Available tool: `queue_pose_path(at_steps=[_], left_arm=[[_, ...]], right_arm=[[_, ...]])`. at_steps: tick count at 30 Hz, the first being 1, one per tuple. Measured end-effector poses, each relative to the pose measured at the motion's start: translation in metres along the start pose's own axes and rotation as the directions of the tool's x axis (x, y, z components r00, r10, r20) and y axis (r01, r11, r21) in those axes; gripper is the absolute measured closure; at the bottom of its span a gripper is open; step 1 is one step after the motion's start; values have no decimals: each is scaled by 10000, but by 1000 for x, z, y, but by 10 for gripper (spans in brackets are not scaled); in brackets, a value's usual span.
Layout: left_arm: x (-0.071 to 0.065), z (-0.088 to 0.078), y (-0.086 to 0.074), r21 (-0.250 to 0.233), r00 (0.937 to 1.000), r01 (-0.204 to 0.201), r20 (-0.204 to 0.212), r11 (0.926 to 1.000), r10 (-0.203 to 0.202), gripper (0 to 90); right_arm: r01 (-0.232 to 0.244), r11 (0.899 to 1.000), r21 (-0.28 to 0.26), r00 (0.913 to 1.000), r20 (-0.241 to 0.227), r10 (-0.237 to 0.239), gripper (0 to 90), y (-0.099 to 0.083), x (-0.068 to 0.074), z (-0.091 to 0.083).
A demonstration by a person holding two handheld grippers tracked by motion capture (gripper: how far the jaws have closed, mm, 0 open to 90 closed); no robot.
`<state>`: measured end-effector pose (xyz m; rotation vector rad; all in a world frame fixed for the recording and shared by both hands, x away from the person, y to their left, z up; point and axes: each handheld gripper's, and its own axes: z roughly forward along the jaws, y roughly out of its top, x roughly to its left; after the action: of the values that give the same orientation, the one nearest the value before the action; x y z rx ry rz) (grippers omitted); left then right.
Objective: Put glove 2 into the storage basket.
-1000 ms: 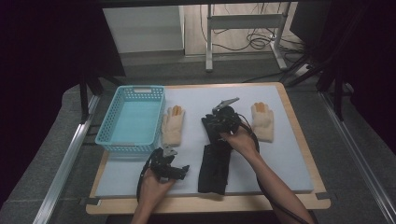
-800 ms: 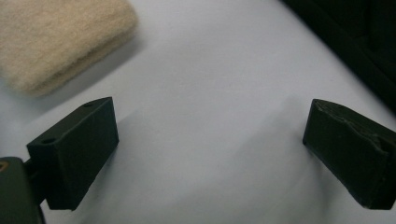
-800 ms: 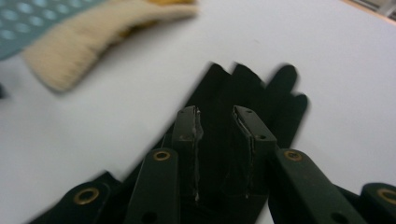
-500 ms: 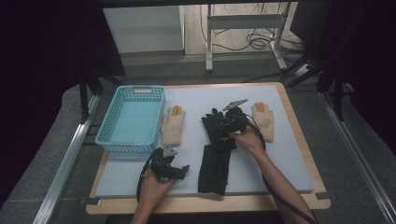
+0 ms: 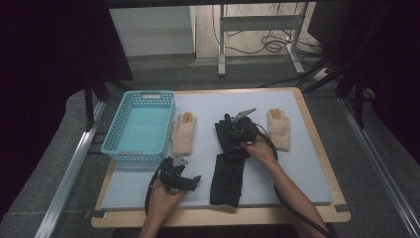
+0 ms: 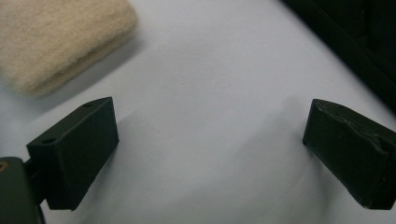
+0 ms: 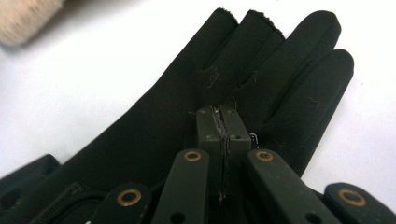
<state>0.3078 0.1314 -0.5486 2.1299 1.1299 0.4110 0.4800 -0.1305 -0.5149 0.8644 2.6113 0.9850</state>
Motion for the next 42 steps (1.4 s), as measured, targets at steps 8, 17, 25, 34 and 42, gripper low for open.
queue_pose_path(at_steps=[8, 17, 25, 34, 42], left_arm=[[0, 0, 0, 7, 10000, 3, -10, 10000, -3, 37], [0, 0, 0, -14, 10000, 16, 5, 10000, -16, 37], [0, 0, 0, -44, 10000, 45, -3, 10000, -45, 38], [-1, 0, 0, -33, 10000, 67, -12, 10000, -67, 38], [0, 0, 0, -55, 10000, 41, -12, 10000, -41, 38]], right_arm=[[-534, 9974, -484, 9985, -106, 529, 883, 4, 2, -33], [-701, 9920, -1050, 9975, 29, 707, 883, 16, 28, -87], [-851, 9894, -1181, 9961, -312, 820, 882, 17, 74, -118], [-1037, 9919, -734, 9931, -629, 992, 878, -12, 115, -107], [-580, 9979, -299, 9977, -372, 569, 709, -33, 104, -91]])
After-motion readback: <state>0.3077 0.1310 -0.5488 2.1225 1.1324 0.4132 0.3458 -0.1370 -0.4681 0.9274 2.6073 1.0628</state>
